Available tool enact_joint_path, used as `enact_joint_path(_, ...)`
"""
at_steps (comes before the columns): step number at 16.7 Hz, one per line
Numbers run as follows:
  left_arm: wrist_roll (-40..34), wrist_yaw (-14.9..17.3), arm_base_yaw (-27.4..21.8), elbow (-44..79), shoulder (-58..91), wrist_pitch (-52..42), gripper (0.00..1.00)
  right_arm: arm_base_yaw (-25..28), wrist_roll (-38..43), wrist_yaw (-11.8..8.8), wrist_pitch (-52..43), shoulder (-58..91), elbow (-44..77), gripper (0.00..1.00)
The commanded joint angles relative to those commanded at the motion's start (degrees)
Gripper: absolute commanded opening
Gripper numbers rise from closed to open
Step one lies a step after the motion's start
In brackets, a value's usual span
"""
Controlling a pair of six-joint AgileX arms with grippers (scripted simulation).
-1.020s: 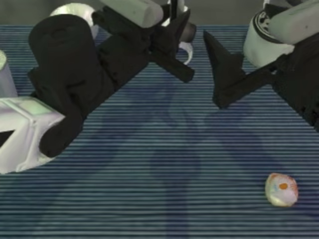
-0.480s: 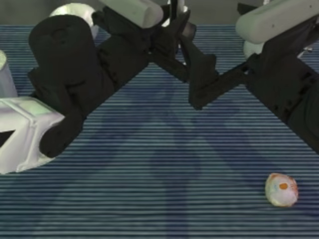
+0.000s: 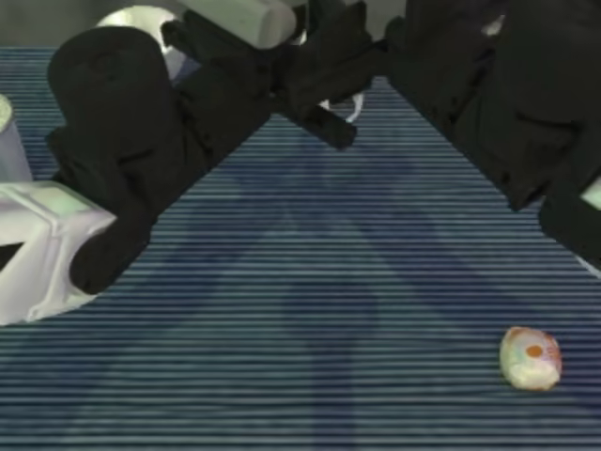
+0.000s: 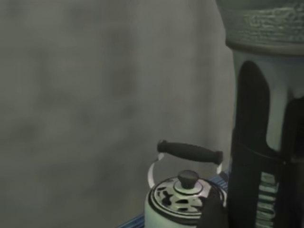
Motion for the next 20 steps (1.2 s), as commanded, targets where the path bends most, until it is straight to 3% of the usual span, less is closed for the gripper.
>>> enact_joint_path(8,0.00,0.00,0.00,0.00,0.00,0.00,0.00,-1.39,-0.02,-1.30,1.31,6.31,5.08,1.00)
enact_joint_path(20,0.00,0.00,0.00,0.00,0.00,0.00,0.00,-1.39,-0.02,-1.30,1.31,6.31,5.08,0.10)
